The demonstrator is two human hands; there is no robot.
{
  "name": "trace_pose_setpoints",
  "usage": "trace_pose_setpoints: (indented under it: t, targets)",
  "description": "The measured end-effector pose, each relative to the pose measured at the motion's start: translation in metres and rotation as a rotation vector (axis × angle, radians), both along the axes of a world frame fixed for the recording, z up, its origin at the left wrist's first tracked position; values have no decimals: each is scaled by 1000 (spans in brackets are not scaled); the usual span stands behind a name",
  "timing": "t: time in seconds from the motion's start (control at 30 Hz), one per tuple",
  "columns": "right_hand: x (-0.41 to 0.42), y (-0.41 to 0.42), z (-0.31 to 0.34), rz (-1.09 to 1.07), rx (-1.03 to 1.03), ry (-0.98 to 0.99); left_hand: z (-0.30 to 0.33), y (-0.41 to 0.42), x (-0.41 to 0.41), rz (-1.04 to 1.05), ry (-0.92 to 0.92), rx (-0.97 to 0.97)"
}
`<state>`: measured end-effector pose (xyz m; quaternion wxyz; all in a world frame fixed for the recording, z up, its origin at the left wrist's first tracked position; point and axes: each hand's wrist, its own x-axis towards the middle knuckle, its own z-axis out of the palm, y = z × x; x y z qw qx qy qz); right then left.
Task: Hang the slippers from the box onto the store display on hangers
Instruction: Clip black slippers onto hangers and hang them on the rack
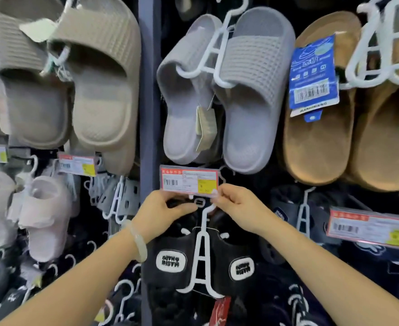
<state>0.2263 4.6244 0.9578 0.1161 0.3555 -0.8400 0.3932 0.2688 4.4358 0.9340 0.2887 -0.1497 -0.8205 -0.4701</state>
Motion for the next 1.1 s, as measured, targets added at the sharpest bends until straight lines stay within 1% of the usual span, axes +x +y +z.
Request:
trace_pose_setpoints:
  t: [0.07, 0.13, 0.17, 0.23, 0.33, 0.37, 0.43, 0.6, 0.73, 0.8, 0.9, 0.97, 1.03, 1.1]
  targets:
    - [-10, 0, 2, -14, 22, 21, -5, 3, -7, 76, 20, 17]
    - [-17, 0, 2, -20, 41, 47, -12, 9, -11, 199, 47, -29]
    - [-19, 1, 1, -12, 55, 70, -15, 13, -12, 216, 63, -42]
    - [-19, 5, -4, 6, 138, 128, -18, 20, -10, 133, 106, 9]
    - [-8, 9, -14, 27, 278, 279, -24, 23, -7, 35, 158, 111]
    - [-4, 10, -15, 41, 278, 310, -28, 23, -7, 27, 176, 131]
    - [1, 8, -14, 70, 252, 306, -30, 21, -5, 35, 200, 147]
    - [-4, 0, -5, 163, 112, 185, -14, 22, 1, 109, 288, 93]
    - [-9, -5, -8, 136, 37, 136, -16, 18, -6, 160, 296, 79]
    - [-11, -5, -10, 125, 35, 115, -20, 16, -11, 169, 276, 89]
    - [-4, -2, -13, 162, 40, 142, -23, 17, -10, 141, 282, 62]
    - [5, 1, -14, 182, 61, 211, -22, 20, -4, 91, 336, 51]
    - [12, 4, -13, 151, 87, 257, -22, 22, 0, 45, 380, 89]
    - [14, 8, -11, 119, 78, 276, -21, 19, -1, 24, 384, 147]
